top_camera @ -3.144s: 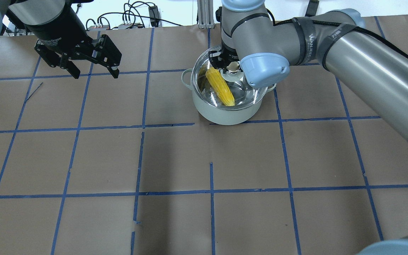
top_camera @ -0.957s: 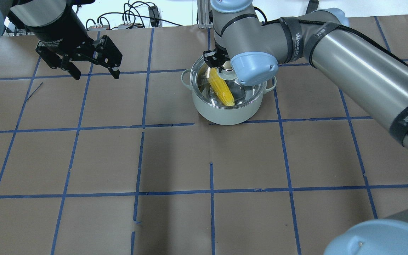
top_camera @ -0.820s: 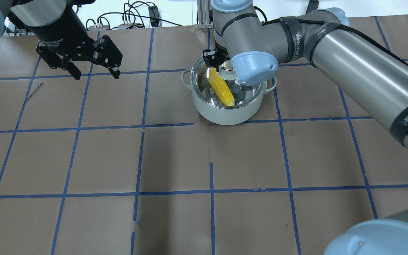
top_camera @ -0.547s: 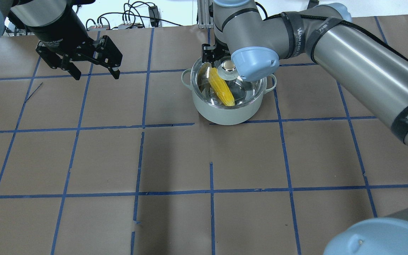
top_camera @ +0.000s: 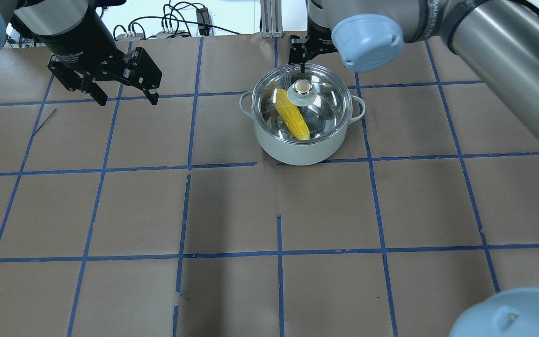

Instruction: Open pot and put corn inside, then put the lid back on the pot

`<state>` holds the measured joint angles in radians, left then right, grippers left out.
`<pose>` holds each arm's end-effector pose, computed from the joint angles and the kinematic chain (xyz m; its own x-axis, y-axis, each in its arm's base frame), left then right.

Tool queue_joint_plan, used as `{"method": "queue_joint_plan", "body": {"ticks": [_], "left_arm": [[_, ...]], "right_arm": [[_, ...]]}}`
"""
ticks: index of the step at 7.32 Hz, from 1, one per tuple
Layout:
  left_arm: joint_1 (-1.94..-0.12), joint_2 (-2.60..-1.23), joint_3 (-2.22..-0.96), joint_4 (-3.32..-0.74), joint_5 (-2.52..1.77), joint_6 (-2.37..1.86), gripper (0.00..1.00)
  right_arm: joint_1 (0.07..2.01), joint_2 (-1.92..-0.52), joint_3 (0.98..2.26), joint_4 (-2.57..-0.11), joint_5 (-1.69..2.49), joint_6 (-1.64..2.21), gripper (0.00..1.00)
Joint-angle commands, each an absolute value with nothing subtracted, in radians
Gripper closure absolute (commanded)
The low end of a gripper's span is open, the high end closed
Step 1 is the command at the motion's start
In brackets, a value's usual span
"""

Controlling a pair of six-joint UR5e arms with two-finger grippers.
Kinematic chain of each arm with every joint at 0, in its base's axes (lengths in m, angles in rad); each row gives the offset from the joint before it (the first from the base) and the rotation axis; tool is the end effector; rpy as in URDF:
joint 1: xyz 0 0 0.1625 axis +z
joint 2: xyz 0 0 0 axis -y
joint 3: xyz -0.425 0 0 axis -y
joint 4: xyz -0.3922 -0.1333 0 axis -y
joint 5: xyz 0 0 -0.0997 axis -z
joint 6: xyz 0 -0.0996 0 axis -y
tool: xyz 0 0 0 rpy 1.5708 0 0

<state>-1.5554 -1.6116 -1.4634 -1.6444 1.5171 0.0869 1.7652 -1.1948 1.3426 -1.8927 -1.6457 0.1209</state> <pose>-0.1308 -0.5097 0.5131 -0.9960 0.0711 0.0541 0.0713 0.9975 0.0023 0.2509 -0.6226 0.4195 -0.9967 -0.0621 0.0523 -0.0706 0.9810 -0.1809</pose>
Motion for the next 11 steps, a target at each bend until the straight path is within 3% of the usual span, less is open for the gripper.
{"method": "queue_joint_plan", "body": {"ticks": [1, 4, 8, 11], "left_arm": [[-1.555, -1.612, -1.463, -1.644, 1.517, 0.087, 0.00], [-1.552, -1.611, -1.465, -1.629, 1.522, 0.086, 0.00], [-1.552, -1.609, -1.514, -1.623, 1.528, 0.040, 0.00], [-1.552, -1.568, -1.525, -1.569, 1.552, 0.051, 0.00]], "right_arm": [[1.654, -1.261, 1.345, -1.758, -1.605, 0.048, 0.00], [1.618, -1.398, 1.383, -1.573, -1.603, 0.012, 0.01], [1.516, -1.630, 1.592, -1.603, -1.537, -0.035, 0.01], [1.519, -1.641, 1.603, -1.534, -1.540, -0.035, 0.01]]}}
